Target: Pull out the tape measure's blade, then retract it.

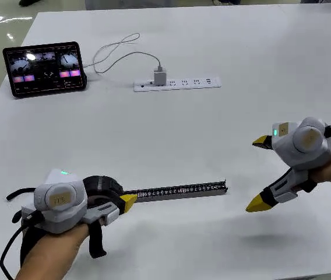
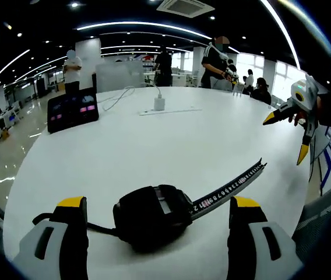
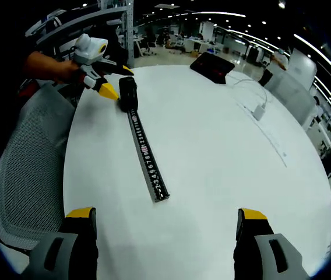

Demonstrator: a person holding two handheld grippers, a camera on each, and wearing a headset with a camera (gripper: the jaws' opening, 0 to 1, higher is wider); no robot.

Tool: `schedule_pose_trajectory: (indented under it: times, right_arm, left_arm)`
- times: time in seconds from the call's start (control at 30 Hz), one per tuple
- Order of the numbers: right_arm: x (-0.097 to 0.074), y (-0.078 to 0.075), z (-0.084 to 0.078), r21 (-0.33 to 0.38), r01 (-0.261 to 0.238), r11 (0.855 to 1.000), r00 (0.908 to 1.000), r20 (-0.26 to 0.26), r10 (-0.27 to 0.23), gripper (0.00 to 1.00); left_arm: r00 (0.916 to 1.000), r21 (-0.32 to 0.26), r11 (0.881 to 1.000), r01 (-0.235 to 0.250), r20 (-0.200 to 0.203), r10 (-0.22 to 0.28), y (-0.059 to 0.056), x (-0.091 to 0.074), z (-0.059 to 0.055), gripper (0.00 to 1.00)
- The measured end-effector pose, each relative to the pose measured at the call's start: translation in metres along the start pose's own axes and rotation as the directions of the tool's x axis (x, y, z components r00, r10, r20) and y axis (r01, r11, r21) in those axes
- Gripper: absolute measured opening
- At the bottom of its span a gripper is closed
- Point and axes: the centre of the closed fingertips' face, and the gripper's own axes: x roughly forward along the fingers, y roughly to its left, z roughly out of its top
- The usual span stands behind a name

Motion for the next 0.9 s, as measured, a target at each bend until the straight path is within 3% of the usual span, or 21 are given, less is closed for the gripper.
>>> schedule_pose_trajectory:
  times: [0.17, 0.3, 0.47, 0.77, 0.9]
  right_arm:
    - [0.007, -0.007, 0.007, -0.048, 0.011, 0.999, 0.9999, -0.009, -0.012, 0.99]
    - [0.016, -0.013, 0.011, -0.056, 0.002, 0.998, 1.0, -0.007, -0.002, 0.99]
    - [0.028, -0.014, 0.004, -0.074, -0.028, 0.997, 0.9988, -0.042, 0.024, 0.99]
    - [0.042, -0.016, 0.0, -0.132, -0.055, 0.99, 0.9964, -0.071, 0.046, 0.99]
    - [0.047, -0.015, 0.002, -0.148, -0.066, 0.987, 0.996, -0.069, 0.056, 0.99]
  left_arm:
    - [0.9991, 0.008, 1.0, -0.028, 0.034, 0.027, 0.002, 0.001, 0.001, 0.99]
    - [0.9972, -0.086, 0.996, -0.036, 0.062, 0.041, 0.002, 0.003, -0.002, 0.99]
    - [0.9958, -0.066, 0.996, -0.059, 0.067, 0.063, 0.004, 0.005, -0.012, 0.99]
    - [0.9925, -0.049, 0.996, -0.073, 0.095, 0.077, 0.006, 0.01, -0.008, 0.99]
    - [0.9934, -0.039, 0.996, -0.076, 0.084, 0.079, 0.005, 0.016, -0.009, 0.99]
